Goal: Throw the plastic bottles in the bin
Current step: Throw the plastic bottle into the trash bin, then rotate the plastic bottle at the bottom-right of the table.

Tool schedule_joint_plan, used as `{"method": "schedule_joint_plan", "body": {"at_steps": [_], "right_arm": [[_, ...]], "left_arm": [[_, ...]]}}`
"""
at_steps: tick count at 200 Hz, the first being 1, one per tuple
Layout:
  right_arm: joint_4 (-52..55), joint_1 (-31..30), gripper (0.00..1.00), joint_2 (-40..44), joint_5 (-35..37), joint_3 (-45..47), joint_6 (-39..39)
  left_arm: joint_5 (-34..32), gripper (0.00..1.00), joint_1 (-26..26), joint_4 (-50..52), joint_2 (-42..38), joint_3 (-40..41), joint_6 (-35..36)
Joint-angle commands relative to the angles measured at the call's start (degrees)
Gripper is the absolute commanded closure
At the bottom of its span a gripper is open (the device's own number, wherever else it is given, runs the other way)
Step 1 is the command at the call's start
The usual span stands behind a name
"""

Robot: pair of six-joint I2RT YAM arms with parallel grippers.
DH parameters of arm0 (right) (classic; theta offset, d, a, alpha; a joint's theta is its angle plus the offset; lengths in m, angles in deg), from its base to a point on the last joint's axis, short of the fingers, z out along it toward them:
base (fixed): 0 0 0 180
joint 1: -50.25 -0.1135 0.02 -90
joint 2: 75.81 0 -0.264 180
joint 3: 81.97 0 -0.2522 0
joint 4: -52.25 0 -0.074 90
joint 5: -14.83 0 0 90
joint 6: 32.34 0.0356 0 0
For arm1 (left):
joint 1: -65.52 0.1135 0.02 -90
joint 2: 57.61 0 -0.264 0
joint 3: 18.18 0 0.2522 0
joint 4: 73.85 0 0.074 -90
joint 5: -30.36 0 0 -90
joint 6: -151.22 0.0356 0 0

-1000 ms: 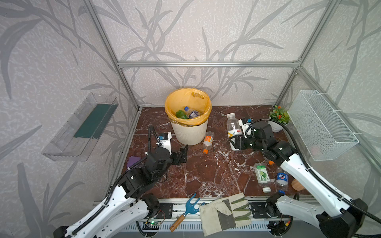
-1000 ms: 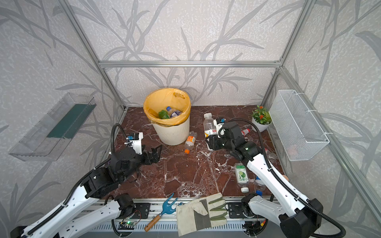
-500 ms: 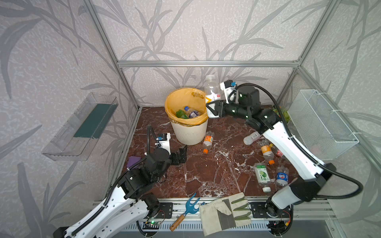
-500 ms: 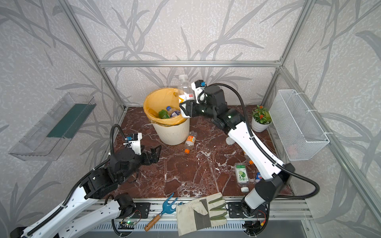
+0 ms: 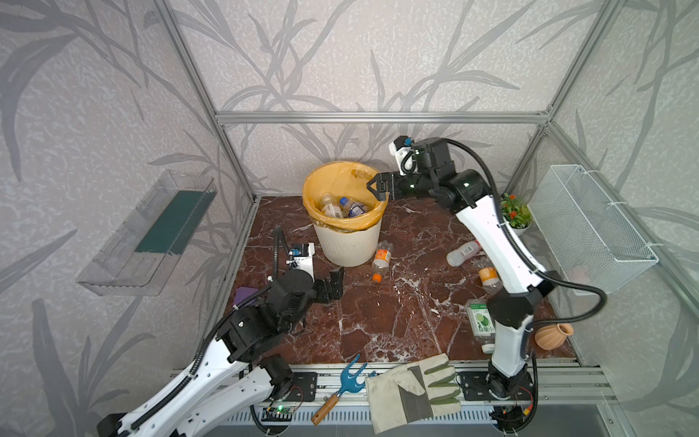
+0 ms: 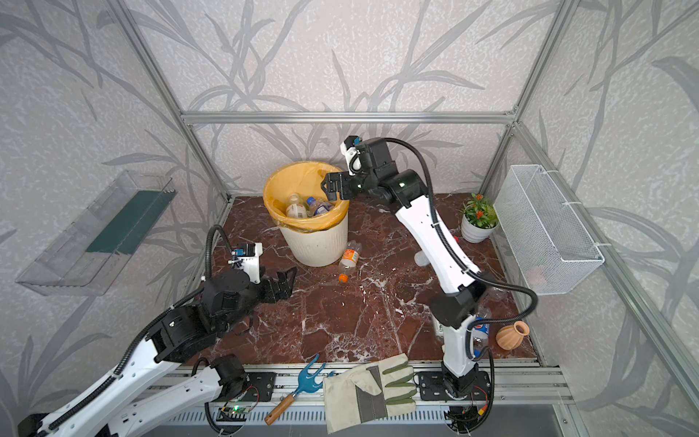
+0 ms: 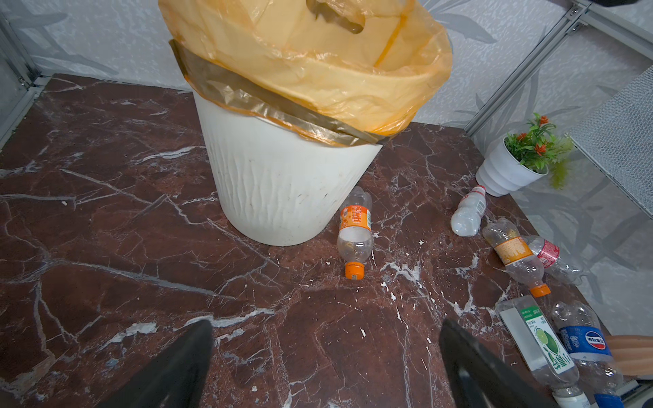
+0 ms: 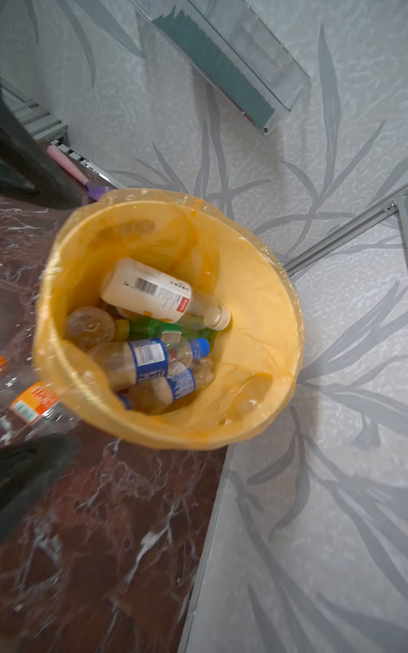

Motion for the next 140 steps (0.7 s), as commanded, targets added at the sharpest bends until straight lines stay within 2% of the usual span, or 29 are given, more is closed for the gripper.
{"method": "schedule_joint_plan", "body": {"at_steps": [1, 50, 65, 74, 103, 119, 140], "right_arm": [[-15.98, -0.27, 0.01, 16.76, 4.57, 15.22, -1.95], [-13.44, 2.13, 0.01, 38.66, 12.84, 39.62, -4.36], [-11.82, 6.16, 0.01, 45.37, 13.14, 47.06, -2.03], [-9.00, 10.79, 0.01, 48.52, 12.18, 50.75, 0.24], [-2.94, 22.15, 0.01, 56.14, 12.85, 62.39, 8.16], [-1.61, 24.28, 0.01, 58.79, 12.91, 66.72, 8.57], [6.18, 25.45, 0.01, 58.20, 15.35, 68.16, 12.06]], "left_arm": [[-0.71, 0.01, -0.91, -0.45, 1.73, -1.41, -0.49], [-4.05, 0.01, -6.87, -5.44, 10.33, -1.32, -2.68], [-4.72, 0.01, -8.71, -6.26, 13.84, -2.04, -3.34], [-5.05, 0.00, -9.79, -6.66, 15.93, -2.82, -3.41], [-5.99, 0.00, -12.55, -7.47, 21.47, -5.51, -2.21], [-5.50, 0.01, -13.34, -7.87, 23.63, -6.54, -1.32], [-3.60, 0.01, -13.50, -8.36, 25.91, -7.34, -0.91]]}}
